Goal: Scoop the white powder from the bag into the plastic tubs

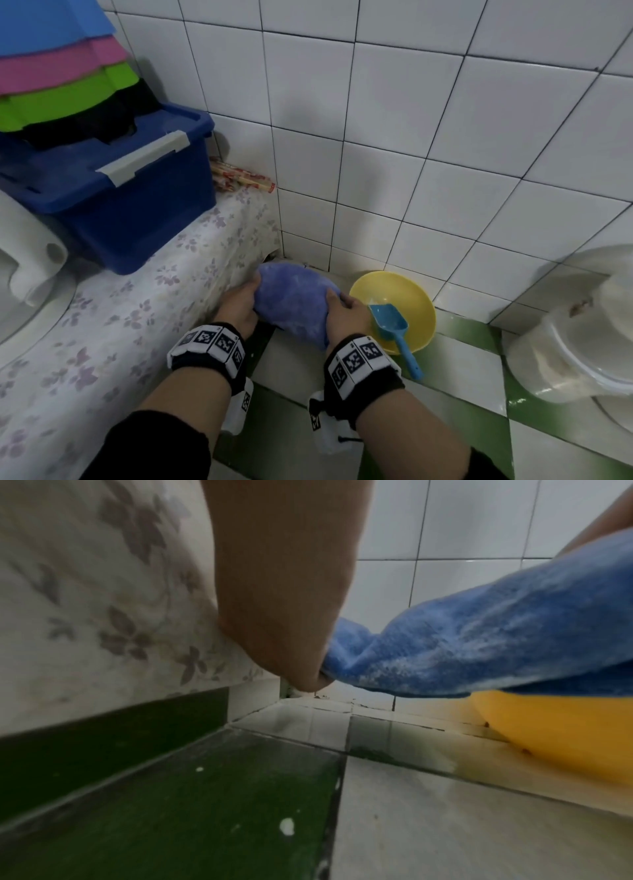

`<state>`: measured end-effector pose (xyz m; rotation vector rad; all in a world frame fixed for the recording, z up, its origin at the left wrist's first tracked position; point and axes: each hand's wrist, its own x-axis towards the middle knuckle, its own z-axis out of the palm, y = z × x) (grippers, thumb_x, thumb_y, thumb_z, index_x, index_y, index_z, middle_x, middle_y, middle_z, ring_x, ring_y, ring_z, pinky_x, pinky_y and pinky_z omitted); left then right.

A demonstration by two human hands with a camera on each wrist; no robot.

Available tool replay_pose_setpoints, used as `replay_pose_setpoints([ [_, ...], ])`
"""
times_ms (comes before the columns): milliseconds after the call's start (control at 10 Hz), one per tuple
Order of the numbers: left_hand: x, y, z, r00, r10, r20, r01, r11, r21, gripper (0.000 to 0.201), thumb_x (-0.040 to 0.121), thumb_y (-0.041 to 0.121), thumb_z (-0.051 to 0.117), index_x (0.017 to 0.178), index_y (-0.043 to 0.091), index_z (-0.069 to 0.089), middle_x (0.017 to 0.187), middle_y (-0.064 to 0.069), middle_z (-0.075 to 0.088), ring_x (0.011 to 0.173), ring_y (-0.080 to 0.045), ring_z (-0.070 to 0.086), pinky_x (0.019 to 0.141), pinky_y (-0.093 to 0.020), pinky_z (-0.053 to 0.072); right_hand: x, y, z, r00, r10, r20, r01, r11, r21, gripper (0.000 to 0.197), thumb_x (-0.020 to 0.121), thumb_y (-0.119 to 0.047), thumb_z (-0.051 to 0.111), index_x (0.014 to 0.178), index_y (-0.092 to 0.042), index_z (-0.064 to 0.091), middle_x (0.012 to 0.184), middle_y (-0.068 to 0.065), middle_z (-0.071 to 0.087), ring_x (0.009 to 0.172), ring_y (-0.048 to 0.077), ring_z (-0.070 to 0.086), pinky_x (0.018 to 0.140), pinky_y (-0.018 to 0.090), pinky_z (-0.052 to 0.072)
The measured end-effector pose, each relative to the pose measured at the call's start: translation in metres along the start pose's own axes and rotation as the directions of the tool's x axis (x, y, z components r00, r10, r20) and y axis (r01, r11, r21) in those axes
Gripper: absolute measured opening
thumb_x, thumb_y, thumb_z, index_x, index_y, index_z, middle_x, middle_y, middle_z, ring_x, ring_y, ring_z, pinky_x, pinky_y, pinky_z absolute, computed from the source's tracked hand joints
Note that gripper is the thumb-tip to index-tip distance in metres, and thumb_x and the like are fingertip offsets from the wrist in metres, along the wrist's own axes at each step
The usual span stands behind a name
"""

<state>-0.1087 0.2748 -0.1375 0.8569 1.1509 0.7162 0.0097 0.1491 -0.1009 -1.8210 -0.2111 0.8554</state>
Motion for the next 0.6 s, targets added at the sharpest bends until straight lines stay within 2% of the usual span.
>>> replay_pose_setpoints([
  [100,0.006,-0.005,0.003,1.0,0.01,-0.017,-0.012,0.994,-0.106,0.05,0.101,0.029,0.052,0.143,0.003,0.044,0.143,-0.017,0.05,0.128,-0.032,0.052,0.107,-0.048,0.044,0.005,-0.002,-0.007,0.995,0.036,-0.089,-0.032,0.998,0.046,0.028,0.093,-0.025,0.057,0.118,-0.012,0.062,0.113,0.005,0.065,0.096,0.017,0.056,0.082,0.02,0.037],
  [200,0.008,-0.003,0.01,1.0,0.001,-0.013,-0.003,0.988,-0.156,0.051,0.1,0.032,0.054,0.143,0.006,0.046,0.14,-0.012,0.053,0.126,-0.028,0.053,0.109,-0.048,0.042,0.01,-0.005,-0.006,0.994,0.029,-0.103,-0.019,0.995,0.1,0.032,0.09,-0.019,0.061,0.121,-0.009,0.06,0.116,0.005,0.064,0.092,0.013,0.052,0.082,0.018,0.038],
  [300,0.018,-0.002,0.016,1.0,0.006,0.001,-0.006,0.982,-0.191,0.052,0.1,0.028,0.054,0.145,0.005,0.042,0.144,-0.015,0.048,0.129,-0.029,0.05,0.112,-0.047,0.039,0.02,-0.007,0.001,0.996,0.016,-0.087,-0.005,0.992,0.127,0.035,0.087,-0.011,0.063,0.121,-0.008,0.059,0.115,0.006,0.064,0.093,0.014,0.054,0.084,0.019,0.039],
  [400,0.023,0.002,0.02,1.0,0.002,0.027,0.002,0.988,-0.157,0.049,0.103,0.025,0.046,0.145,0.002,0.038,0.144,-0.016,0.046,0.126,-0.025,0.049,0.113,-0.041,0.036,0.027,-0.01,0.005,0.994,-0.037,-0.107,0.043,0.997,0.056,0.034,0.087,-0.007,0.06,0.121,-0.008,0.058,0.11,0.005,0.064,0.093,0.017,0.055,0.085,0.022,0.041],
  [500,0.038,-0.007,0.011,0.999,-0.033,0.015,0.034,0.995,-0.089,0.053,0.1,0.029,0.052,0.144,0.002,0.042,0.144,-0.013,0.049,0.126,-0.026,0.052,0.112,-0.042,0.038,0.028,-0.008,0.005,0.992,-0.114,-0.045,0.104,0.979,-0.176,0.04,0.09,-0.01,0.055,0.129,-0.011,0.049,0.121,0.008,0.059,0.109,0.023,0.056,0.091,0.025,0.041],
  [600,0.037,-0.017,0.004,0.999,-0.012,-0.044,0.014,0.999,0.037,0.057,0.097,0.035,0.058,0.144,0.007,0.044,0.146,-0.011,0.049,0.128,-0.028,0.052,0.105,-0.038,0.043,0.017,-0.013,0.003,0.989,-0.145,0.031,0.149,0.963,-0.223,0.041,0.091,-0.006,0.051,0.131,-0.01,0.045,0.124,0.01,0.056,0.116,0.025,0.053,0.095,0.028,0.041],
])
